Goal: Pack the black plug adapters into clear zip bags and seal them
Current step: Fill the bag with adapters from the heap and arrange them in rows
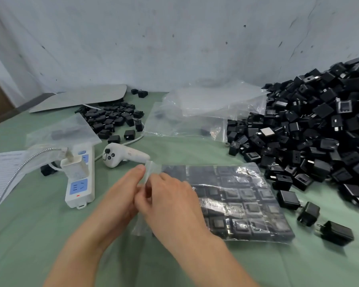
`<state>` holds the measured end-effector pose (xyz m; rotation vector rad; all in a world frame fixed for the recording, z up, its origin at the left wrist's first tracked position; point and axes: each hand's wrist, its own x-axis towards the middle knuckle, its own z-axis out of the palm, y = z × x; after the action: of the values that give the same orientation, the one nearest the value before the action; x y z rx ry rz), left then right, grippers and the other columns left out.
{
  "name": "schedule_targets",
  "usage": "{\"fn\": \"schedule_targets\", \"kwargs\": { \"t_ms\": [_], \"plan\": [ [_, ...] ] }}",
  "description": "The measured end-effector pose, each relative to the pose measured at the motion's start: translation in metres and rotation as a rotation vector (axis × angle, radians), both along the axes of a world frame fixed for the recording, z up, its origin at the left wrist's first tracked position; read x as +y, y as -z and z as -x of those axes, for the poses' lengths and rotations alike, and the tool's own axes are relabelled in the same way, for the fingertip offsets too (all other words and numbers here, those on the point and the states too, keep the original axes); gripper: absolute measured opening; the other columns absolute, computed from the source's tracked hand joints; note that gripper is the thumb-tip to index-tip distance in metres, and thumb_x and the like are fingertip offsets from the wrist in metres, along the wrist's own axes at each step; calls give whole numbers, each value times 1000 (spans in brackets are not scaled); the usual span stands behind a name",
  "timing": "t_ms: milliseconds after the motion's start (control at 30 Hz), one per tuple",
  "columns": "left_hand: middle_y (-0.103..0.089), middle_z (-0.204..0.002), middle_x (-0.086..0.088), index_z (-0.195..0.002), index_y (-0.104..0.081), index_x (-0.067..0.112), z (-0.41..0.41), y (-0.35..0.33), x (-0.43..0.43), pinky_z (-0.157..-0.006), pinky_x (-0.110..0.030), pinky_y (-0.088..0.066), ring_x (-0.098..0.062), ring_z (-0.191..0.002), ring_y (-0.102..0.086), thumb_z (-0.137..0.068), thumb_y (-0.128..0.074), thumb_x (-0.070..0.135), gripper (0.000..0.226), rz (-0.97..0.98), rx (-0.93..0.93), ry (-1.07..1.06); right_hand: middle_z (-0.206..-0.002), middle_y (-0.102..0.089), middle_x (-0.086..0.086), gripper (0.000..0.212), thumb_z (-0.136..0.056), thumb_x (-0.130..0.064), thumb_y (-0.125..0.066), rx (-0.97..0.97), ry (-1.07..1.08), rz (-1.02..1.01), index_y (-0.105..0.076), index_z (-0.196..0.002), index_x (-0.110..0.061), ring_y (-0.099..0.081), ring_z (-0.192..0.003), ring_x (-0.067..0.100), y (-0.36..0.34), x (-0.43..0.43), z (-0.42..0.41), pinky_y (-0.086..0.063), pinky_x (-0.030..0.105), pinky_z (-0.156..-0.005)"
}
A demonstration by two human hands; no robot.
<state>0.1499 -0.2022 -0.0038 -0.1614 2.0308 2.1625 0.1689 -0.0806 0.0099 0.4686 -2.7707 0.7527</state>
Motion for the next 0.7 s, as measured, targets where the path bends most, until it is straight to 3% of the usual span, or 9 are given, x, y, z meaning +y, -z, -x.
{"fn": "schedule_targets", "kwargs": {
  "t_ms": [67, 167, 233, 267, 300, 367, 433, 533, 700],
  "plan": [
    [-71, -64, 2, -72, -78, 22, 5, -4, 5, -49, -15, -51, -7, -60, -70, -99, -45, 53, 52, 23, -29, 69, -95, -61, 1, 27, -100, -39, -37, 11, -46, -16, -54, -96, -18, -48, -77, 24, 0, 1, -2, -26, 34, -71],
    [-78, -95, 7, -71, -80, 40, 9, -7, 12, -64, -12, -54, -3, -90, -73, -92, -39, 69, 55, -41, -98, 189, -102, -63, 5, 27, -101, -38, -39, -21, -106, -46, -53, -100, -16, -56, -85, 27, 2, 3, -1, -29, 34, -67],
    [-75, -114, -6, -106, -77, 36, 13, -6, 15, -82, -20, -56, -15, -107, -71, -90, -41, 74, 54, -151, -146, 231, -106, -64, 7, 29, -102, -39, -39, -58, -121, -47, -54, -103, -14, -59, -87, 31, 3, 7, 0, -38, 37, -66],
    [-71, -122, -13, -130, -60, 36, 15, -4, 15, -91, -28, -54, -23, -114, -68, -90, -45, 73, 56, -212, -159, 236, -107, -64, 7, 31, -102, -39, -38, -72, -129, -51, -55, -104, -13, -59, -88, 31, 2, 9, 0, -43, 39, -68],
    [-66, -129, -17, -142, -43, 38, 17, -2, 15, -100, -35, -50, -28, -119, -65, -91, -48, 70, 60, -269, -172, 222, -107, -64, 6, 33, -102, -40, -38, -81, -142, -58, -57, -105, -14, -59, -88, 31, 0, 12, 0, -46, 40, -71],
    [-60, -137, -18, -145, -47, 21, 21, 2, 14, -107, -41, -45, -30, -123, -62, -94, -53, 62, 66, -324, -169, 215, -100, -64, -1, 32, -101, -43, -39, -95, -163, -30, -62, -100, -20, -59, -86, 25, -7, 24, 1, -48, 38, -73],
    [-64, -128, -24, -128, -65, 9, 23, 3, 15, -94, -39, -56, -31, -114, -67, -97, -55, 49, 52, -339, -146, 207, -89, -64, -7, 29, -100, -42, -43, -113, -118, 72, -64, -90, -25, -59, -79, 19, -17, 46, 6, -50, 37, -72],
    [-66, -119, -32, -130, -54, 4, 22, 4, 9, -81, -36, -60, -40, -110, -67, -95, -60, 35, 47, -339, -136, 97, -100, -68, -9, 22, -100, -34, -48, -100, 117, 177, -68, -104, -27, -64, -80, 12, -26, 102, 19, -56, 38, -79],
    [-74, -101, -25, -122, -57, 7, 16, 5, -6, -62, -28, -60, -29, -86, -75, -99, -56, 24, 29, -243, -80, -149, -123, -52, 5, 30, -97, -37, -48, -272, 616, -125, -54, -125, -29, -49, -108, 27, -9, 205, 13, -48, 44, -92]
  ]
}}
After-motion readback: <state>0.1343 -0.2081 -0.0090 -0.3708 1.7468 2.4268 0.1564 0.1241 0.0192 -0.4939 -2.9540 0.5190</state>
